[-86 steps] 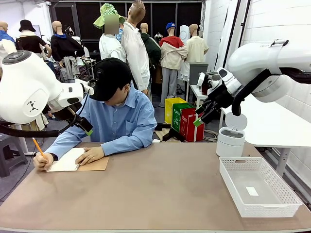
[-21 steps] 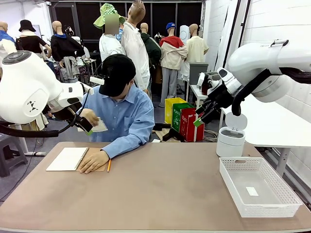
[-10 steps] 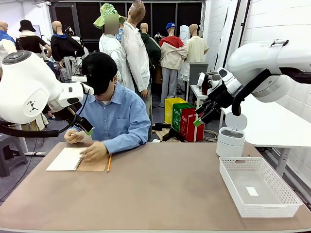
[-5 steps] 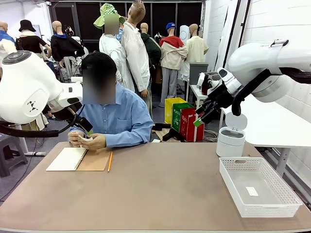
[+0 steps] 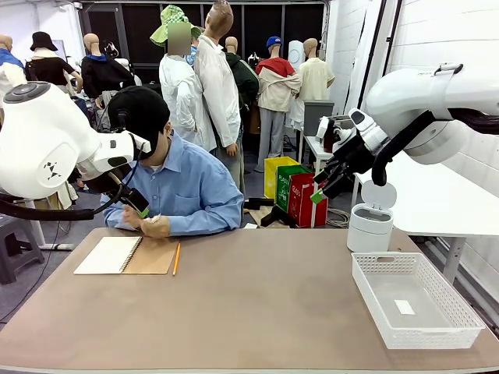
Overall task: Sort the paper based on its condition.
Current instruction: If a person hands you a paper, place it in the Organizing basket , and if it's crumpled, put it in the Trash can.
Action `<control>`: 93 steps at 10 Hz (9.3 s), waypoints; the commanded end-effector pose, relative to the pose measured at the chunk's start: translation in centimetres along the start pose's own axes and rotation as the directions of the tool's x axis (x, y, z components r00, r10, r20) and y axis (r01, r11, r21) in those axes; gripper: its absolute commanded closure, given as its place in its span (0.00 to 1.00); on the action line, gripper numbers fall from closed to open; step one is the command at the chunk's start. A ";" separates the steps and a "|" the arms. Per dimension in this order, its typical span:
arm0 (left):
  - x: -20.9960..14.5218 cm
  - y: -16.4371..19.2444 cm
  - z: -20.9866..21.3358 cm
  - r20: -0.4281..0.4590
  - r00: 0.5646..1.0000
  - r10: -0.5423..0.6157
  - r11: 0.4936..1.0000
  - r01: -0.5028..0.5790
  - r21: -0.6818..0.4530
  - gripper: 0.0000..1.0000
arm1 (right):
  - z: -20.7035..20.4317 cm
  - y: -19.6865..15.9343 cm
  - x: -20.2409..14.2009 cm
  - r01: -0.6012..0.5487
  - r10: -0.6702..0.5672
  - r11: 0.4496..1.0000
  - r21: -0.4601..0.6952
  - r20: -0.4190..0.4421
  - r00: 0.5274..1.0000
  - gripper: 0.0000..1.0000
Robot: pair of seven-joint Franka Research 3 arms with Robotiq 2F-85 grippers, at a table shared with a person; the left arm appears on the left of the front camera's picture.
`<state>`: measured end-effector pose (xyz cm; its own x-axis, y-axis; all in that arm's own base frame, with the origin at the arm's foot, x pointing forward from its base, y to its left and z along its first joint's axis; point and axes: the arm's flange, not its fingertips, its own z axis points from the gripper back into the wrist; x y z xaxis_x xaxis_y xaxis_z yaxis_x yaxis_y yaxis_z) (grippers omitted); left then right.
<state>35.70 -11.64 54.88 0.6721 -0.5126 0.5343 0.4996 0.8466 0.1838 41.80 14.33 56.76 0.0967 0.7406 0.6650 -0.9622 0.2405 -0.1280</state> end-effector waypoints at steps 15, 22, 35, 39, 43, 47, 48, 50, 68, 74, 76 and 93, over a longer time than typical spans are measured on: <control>0.0 0.0 0.0 0.001 1.000 0.002 1.000 -0.002 -0.003 0.00 | 0.0 0.0 0.0 0.007 -0.008 1.000 0.010 0.014 1.000 0.00; 0.0 0.0 0.0 0.001 1.000 0.002 1.000 -0.002 -0.003 0.00 | 0.0 0.0 0.0 0.007 -0.008 1.000 0.010 0.014 1.000 0.00; 0.0 0.0 0.0 0.001 1.000 0.002 1.000 -0.002 -0.003 0.00 | 0.0 0.0 0.0 0.007 -0.008 1.000 0.010 0.014 1.000 0.00; 0.0 0.0 0.0 0.001 1.000 0.002 1.000 -0.002 -0.003 0.00 | 0.0 0.0 0.0 0.007 -0.008 1.000 0.010 0.014 1.000 0.00; 0.0 0.0 0.0 0.001 1.000 0.002 1.000 -0.002 -0.003 0.00 | -0.8 0.4 0.5 0.026 -0.026 1.000 -0.009 -0.030 0.999 0.00; 0.0 0.0 0.0 0.001 1.000 0.002 1.000 -0.002 -0.003 0.00 | -6.2 2.4 3.5 0.084 -0.093 0.995 -0.061 -0.178 0.980 0.00; 0.0 0.0 0.0 0.001 1.000 0.002 1.000 -0.002 -0.003 0.00 | -7.9 2.8 4.1 0.086 -0.100 0.993 -0.076 -0.215 0.972 0.00; 0.0 0.0 0.0 0.001 1.000 0.002 1.000 -0.002 -0.003 0.00 | -11.6 3.9 4.6 0.088 -0.107 0.992 -0.086 -0.254 0.961 0.00; 0.0 0.0 0.0 0.001 1.000 0.002 1.000 -0.002 -0.003 0.00 | -27.2 6.3 8.1 0.130 -0.167 0.984 -0.126 -0.363 0.917 0.00; 0.0 0.0 0.0 0.001 1.000 0.002 1.000 -0.002 -0.003 0.00 | -33.4 6.9 9.4 0.132 -0.154 0.988 -0.081 -0.441 0.884 0.00; 0.0 0.0 0.0 0.001 1.000 0.002 1.000 -0.002 -0.003 0.00 | -34.9 7.2 9.3 0.136 -0.150 0.989 -0.063 -0.458 0.877 0.00; 0.0 0.0 0.0 0.001 1.000 0.002 1.000 -0.002 -0.003 0.00 | -41.0 5.7 7.4 0.143 -0.136 0.989 -0.033 -0.576 0.806 0.00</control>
<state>35.69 -11.65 54.88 0.6720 -0.5128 0.5343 0.4998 0.8464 0.1839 47.08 45.94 30.90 0.3373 0.9277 0.1599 -0.9383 0.3452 -0.0232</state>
